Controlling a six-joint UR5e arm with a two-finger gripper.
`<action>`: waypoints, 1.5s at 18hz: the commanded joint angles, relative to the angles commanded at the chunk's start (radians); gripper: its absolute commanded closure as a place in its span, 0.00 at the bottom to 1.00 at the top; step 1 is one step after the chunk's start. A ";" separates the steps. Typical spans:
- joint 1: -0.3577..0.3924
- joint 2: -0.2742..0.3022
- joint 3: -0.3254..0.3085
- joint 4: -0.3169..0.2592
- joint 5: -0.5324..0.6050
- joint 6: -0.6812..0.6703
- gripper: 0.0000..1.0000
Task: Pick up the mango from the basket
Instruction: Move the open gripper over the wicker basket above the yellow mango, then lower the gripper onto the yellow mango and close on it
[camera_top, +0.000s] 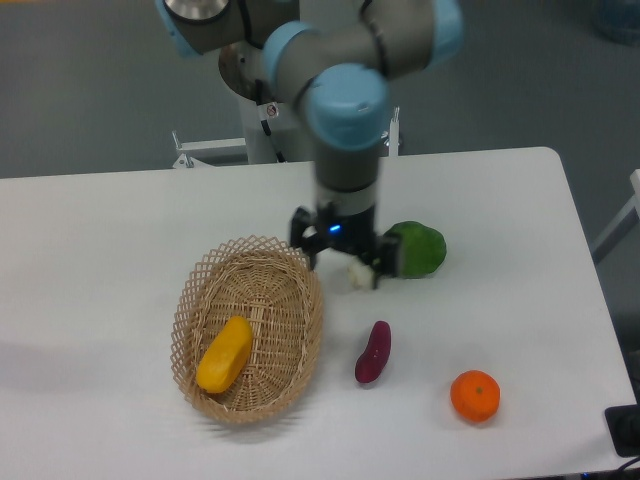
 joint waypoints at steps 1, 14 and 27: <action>-0.025 -0.006 0.002 0.000 0.002 -0.025 0.00; -0.166 -0.172 0.009 0.064 0.014 -0.036 0.00; -0.195 -0.258 0.054 0.084 0.048 -0.040 0.00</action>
